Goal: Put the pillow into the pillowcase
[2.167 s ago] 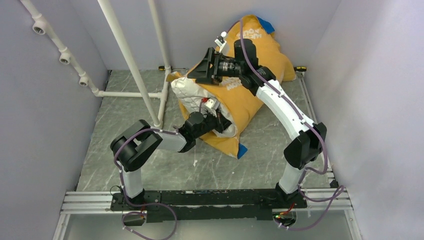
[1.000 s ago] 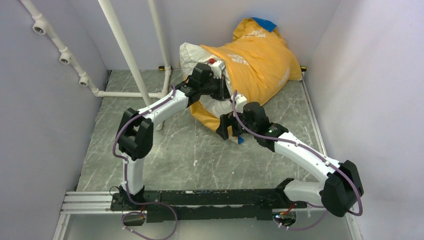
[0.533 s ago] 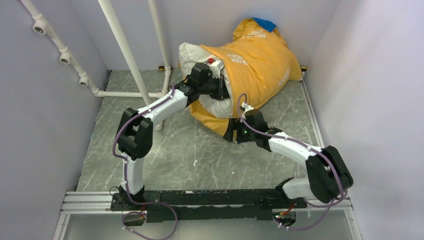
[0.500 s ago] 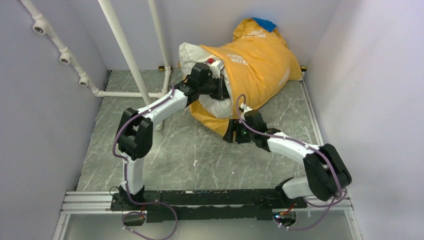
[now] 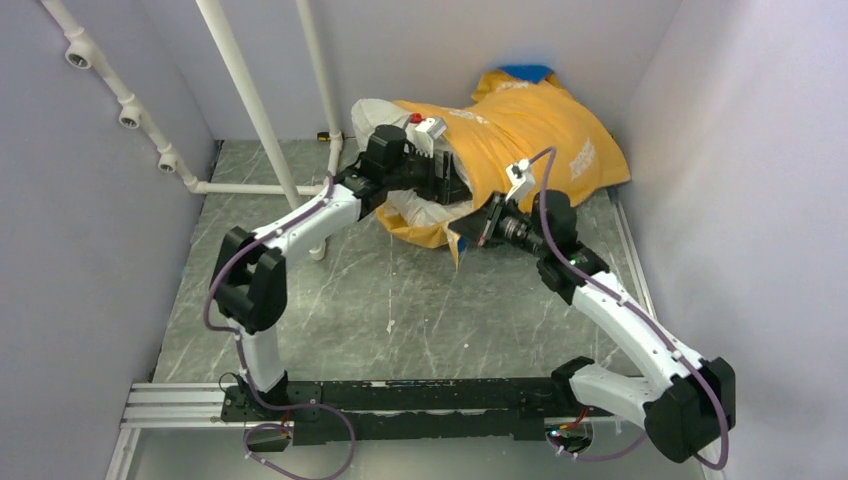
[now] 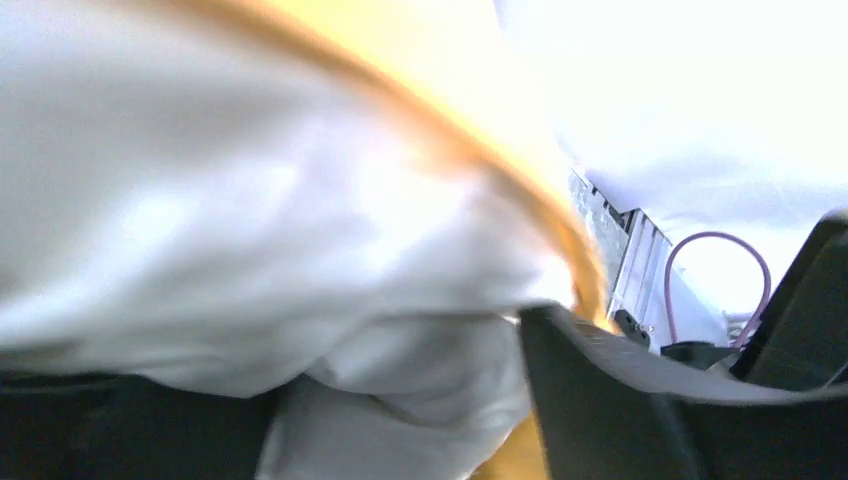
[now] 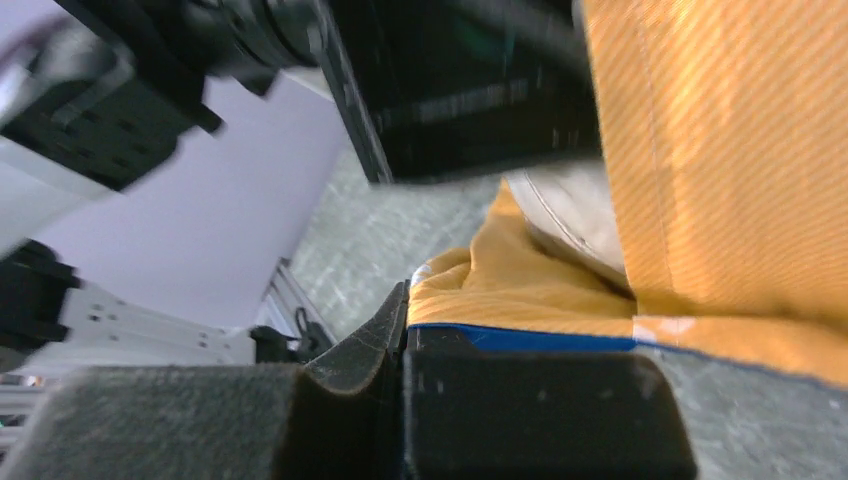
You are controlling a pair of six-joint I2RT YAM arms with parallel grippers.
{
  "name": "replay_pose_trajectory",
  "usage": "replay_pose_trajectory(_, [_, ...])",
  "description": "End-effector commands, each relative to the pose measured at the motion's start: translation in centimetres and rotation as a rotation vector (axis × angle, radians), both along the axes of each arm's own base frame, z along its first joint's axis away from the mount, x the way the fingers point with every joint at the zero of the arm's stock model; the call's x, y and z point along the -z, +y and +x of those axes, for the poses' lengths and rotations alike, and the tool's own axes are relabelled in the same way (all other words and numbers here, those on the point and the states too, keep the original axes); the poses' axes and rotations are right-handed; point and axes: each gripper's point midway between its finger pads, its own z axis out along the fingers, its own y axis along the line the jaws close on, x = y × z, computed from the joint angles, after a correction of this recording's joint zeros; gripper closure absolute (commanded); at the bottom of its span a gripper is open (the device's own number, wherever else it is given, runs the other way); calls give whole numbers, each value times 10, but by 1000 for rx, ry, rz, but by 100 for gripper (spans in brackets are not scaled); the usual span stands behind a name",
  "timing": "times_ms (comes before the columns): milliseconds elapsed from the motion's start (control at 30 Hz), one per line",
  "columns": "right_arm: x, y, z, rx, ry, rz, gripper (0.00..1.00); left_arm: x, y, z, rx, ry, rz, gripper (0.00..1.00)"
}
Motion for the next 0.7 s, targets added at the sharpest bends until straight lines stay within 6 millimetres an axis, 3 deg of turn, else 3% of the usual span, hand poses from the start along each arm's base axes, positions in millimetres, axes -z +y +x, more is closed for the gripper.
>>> replay_pose_trajectory(0, [-137,-6,-12,-23,-267,129,100,-88,21,-5,-24,-284,-76,3])
replay_pose_trajectory(100, [-178,-20,-16,36,-350,121,100,-116,43,-27,-27,-330,-21,1])
replay_pose_trajectory(167, [-217,-32,-21,79,-424,109,100,-131,60,-39,-49,-349,25,1])
replay_pose_trajectory(333, [-289,-48,-19,156,-566,75,100,-147,97,-63,-106,-389,124,1])
replay_pose_trajectory(533, [-318,-35,3,142,-597,98,100,-199,116,-104,-80,-584,15,0])
replay_pose_trajectory(667, [-326,-24,18,108,-583,125,100,-208,132,-109,-143,-573,46,1])
